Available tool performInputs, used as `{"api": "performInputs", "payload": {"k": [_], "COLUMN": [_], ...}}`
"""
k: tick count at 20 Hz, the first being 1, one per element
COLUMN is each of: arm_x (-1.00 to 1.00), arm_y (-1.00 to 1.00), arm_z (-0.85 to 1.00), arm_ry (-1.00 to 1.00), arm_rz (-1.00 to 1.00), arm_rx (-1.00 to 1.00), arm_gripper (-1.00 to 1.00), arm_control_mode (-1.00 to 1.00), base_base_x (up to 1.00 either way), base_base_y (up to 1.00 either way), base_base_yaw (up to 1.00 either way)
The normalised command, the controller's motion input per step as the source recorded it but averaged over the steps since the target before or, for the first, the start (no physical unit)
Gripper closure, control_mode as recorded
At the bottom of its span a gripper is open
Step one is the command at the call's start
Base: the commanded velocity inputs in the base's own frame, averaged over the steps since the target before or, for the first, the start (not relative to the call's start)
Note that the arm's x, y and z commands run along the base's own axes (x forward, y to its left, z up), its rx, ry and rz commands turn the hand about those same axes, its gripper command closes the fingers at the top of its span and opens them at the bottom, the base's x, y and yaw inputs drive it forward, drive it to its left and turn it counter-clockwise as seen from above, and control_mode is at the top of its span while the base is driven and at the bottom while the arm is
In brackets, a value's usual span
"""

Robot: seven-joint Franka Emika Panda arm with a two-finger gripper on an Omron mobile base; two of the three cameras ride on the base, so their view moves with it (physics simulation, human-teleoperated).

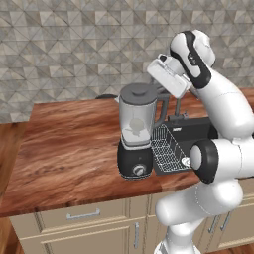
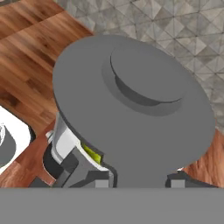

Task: Open the blender lid, put the pear in the blender, close the lid, and start the blender.

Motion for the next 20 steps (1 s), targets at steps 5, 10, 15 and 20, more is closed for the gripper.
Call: {"api": "performInputs", "payload": {"k": [5, 10, 15, 20], "arm_x": [-0.43, -0.01, 0.0, -0.09], "arm_y": [0.05, 0.24, 0.34, 0.17], "arm_z": [-0.09, -0.17, -0.2, -0.05], "arm_ry": [0.0, 0.02, 0.04, 0.0], "arm_rz": [0.01, -0.01, -0.04, -0.08], "arm_rx": [-0.01, -0.06, -0.04, 0.0], "arm_gripper": [1.0, 1.0, 1.0, 1.0], "arm_control_mode": [-1.0, -1.0, -1.0, -1.0], "base_base_x": [0.0, 0.0, 0.0, 0.0], "base_base_y": [0.0, 0.0, 0.0, 0.0], "base_base_yaw": [0.0, 0.0, 0.0, 0.0]}}
